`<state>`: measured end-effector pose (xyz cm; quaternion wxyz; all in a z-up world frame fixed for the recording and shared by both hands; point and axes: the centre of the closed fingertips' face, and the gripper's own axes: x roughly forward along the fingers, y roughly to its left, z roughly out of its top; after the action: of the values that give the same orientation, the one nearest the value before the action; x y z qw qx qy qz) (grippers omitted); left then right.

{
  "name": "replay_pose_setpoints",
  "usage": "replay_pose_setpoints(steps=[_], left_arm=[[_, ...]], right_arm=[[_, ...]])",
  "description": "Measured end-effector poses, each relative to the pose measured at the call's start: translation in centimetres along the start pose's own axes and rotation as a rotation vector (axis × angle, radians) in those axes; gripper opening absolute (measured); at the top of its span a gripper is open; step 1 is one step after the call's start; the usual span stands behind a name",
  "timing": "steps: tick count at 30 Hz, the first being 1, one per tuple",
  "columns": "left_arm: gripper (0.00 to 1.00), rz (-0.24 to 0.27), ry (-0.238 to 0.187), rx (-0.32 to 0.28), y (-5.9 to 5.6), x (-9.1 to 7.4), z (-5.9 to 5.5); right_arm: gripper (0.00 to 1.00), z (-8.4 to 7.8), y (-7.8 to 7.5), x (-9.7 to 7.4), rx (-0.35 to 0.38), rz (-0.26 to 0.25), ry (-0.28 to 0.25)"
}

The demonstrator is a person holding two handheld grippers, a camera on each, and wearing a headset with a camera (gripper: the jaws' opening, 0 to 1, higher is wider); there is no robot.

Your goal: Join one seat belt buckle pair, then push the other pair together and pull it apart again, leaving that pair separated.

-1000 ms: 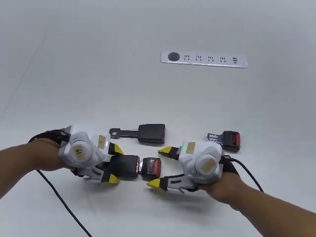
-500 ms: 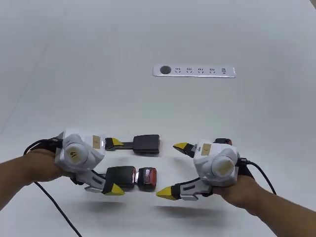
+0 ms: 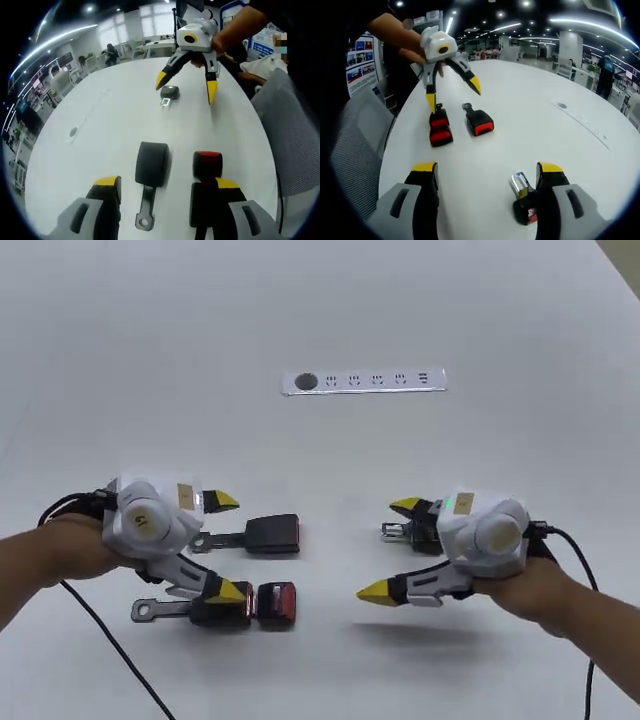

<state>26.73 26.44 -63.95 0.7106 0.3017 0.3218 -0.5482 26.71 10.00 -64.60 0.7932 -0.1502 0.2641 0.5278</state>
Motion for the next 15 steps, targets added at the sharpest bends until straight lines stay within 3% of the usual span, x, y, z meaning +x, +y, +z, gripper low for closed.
replay_pose_setpoints(steps=[7,13,15], left_arm=[[0.75,0.003,0.002,0.002,1.8,0.8,0.4],[0.73,-0.008,0.000,-0.020,1.8,2.0,0.7],[0.73,-0.017,0.008,-0.016,1.7,2.5,0.3]], right_arm=[[0.77,-1.1,-2.6,-1.1,0.010,-0.003,0.026],[0.74,-2.3,-3.9,-1.6,0.037,0.011,0.050],[0.73,-2.8,-4.3,-1.8,0.056,0.015,0.058]])
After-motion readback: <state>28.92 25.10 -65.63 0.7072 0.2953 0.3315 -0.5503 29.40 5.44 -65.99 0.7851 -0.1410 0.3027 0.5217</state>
